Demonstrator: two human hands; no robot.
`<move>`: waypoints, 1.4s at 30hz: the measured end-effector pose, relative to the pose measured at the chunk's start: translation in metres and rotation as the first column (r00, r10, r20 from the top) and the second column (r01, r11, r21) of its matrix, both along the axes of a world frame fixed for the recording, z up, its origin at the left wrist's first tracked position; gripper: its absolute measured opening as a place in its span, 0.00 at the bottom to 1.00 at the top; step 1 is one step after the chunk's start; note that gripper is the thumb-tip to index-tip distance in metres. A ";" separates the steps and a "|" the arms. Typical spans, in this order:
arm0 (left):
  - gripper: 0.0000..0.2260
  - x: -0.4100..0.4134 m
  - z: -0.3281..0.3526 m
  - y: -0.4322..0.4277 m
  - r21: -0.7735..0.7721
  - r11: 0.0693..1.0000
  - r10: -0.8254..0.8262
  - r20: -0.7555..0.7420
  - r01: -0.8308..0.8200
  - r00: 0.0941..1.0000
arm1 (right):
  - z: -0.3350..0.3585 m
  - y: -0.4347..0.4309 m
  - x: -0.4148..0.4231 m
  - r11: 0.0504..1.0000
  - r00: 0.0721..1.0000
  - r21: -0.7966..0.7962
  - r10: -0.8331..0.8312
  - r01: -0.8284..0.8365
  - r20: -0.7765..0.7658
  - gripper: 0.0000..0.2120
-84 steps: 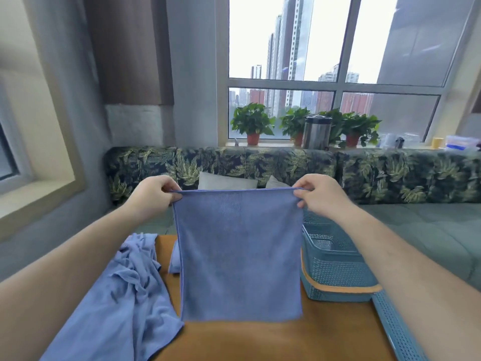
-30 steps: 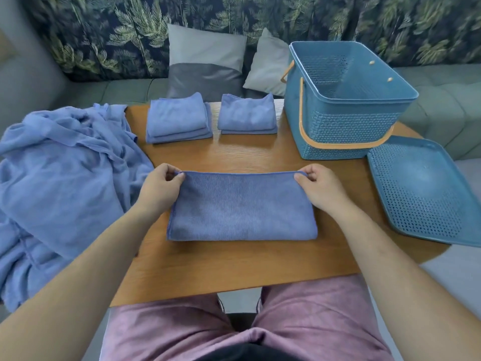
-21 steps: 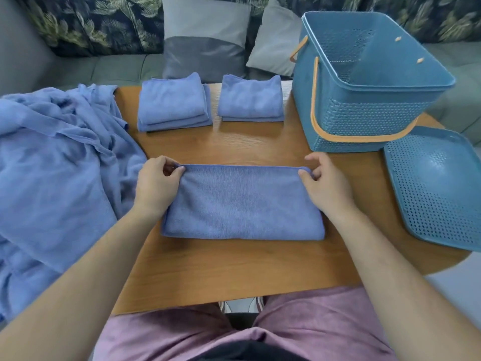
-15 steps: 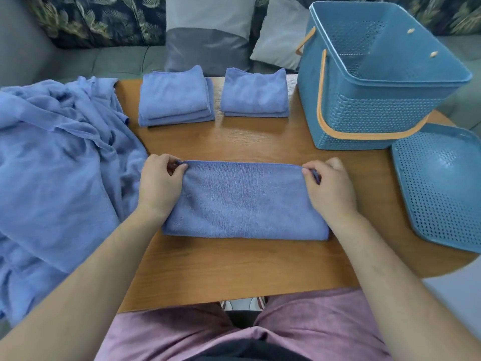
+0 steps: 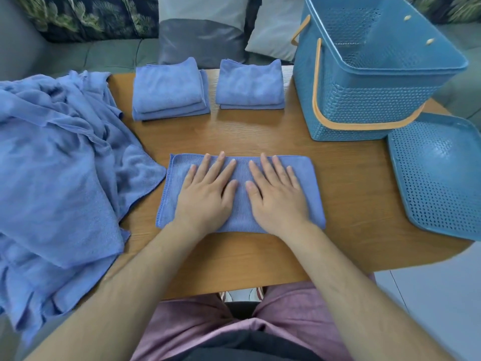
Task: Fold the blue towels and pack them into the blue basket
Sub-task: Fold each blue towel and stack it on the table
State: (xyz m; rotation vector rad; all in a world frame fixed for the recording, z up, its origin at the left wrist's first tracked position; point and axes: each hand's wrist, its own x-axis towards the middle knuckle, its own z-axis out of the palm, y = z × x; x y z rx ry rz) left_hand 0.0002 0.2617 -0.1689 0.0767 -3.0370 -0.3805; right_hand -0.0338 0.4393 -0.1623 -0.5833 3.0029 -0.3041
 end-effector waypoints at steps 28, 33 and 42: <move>0.25 -0.013 -0.001 -0.018 -0.034 0.988 -0.152 -0.057 0.150 0.987 | 0.017 -0.028 0.020 0.998 0.979 -0.060 -0.013 0.001 -0.204 0.17; 0.23 -0.002 0.007 -0.007 -0.220 0.976 -0.030 -0.156 -0.005 0.987 | 0.025 -0.026 0.002 0.998 0.994 -0.038 0.035 -0.039 -0.108 0.20; 0.18 0.029 0.006 -0.007 -0.135 0.989 -0.090 -0.285 0.054 0.954 | 0.009 -0.014 0.016 0.991 0.993 -0.098 0.102 -0.097 0.055 0.26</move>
